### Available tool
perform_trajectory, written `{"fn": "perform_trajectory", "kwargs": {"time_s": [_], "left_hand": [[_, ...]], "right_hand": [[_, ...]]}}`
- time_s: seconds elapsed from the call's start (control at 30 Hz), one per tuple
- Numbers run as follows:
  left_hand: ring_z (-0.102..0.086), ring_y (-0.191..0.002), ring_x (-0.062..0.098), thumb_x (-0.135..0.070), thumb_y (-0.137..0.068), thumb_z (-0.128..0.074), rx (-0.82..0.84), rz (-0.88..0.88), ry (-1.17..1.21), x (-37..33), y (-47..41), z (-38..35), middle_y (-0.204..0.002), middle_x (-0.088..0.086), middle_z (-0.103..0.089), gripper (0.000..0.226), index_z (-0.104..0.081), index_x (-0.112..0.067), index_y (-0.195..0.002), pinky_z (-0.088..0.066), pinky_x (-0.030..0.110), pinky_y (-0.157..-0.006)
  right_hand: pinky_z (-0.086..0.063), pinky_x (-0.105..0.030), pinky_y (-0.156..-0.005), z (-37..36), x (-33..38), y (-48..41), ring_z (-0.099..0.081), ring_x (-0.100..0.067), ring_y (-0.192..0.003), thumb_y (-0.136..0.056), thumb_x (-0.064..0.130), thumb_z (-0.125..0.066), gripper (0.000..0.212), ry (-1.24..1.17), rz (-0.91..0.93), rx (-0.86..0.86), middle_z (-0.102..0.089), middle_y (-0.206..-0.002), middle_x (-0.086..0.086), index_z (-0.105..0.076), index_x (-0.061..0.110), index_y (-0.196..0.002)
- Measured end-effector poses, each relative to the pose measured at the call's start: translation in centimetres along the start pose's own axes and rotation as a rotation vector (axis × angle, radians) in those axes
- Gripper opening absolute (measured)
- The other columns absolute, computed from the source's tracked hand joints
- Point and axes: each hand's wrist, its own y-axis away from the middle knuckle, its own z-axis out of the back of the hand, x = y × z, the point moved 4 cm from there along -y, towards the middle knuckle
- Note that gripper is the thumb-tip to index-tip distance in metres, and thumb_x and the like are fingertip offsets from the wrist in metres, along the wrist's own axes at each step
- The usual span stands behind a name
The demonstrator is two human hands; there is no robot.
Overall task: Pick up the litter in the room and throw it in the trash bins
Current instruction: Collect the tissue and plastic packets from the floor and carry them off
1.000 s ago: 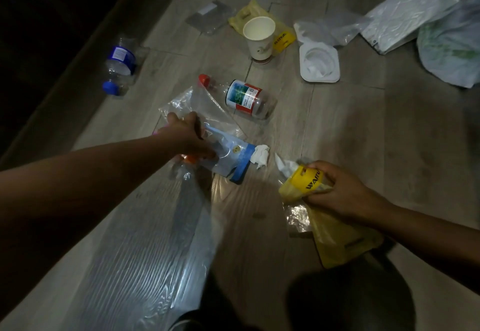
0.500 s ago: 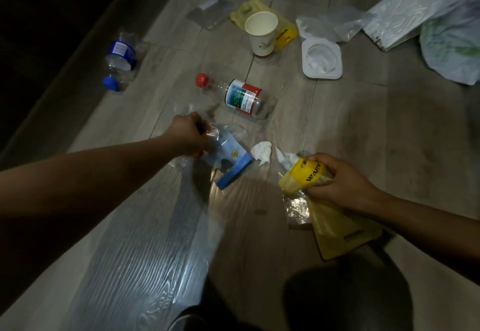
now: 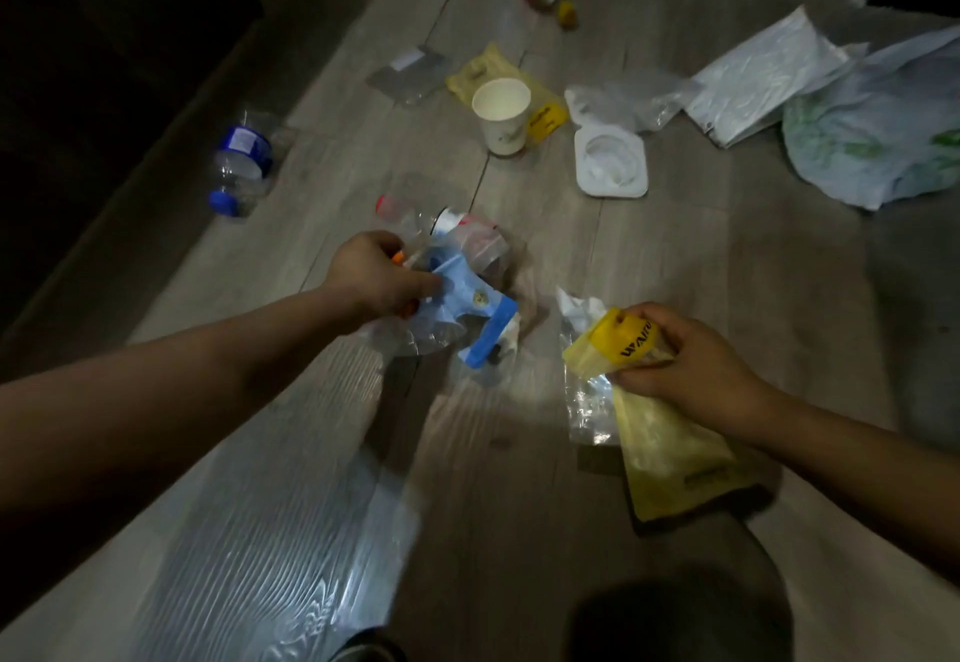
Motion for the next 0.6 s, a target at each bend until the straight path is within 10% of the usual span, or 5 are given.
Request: {"fn": "perform_trajectory", "kwargs": {"time_s": [0.6], "left_hand": [[-0.064,-0.052,0.005,-0.021,-0.069,-0.081,0.023,-0.257,0.084,-33.5,13.7,10.6,-0.076,0.008,-0.068,0.031,-0.064,-0.007,-0.091,-0.048,0.012,-0.041]], "right_hand": [[-0.048,-0.025,-0.07,22.6,25.3,6.6,-0.064,-0.009,-0.079,-0.071,0.008,-0.079,0.037,-0.25,-0.035,-0.614,-0.068,-0.086,0.009,-0.062,0.031,-0.095]]}}
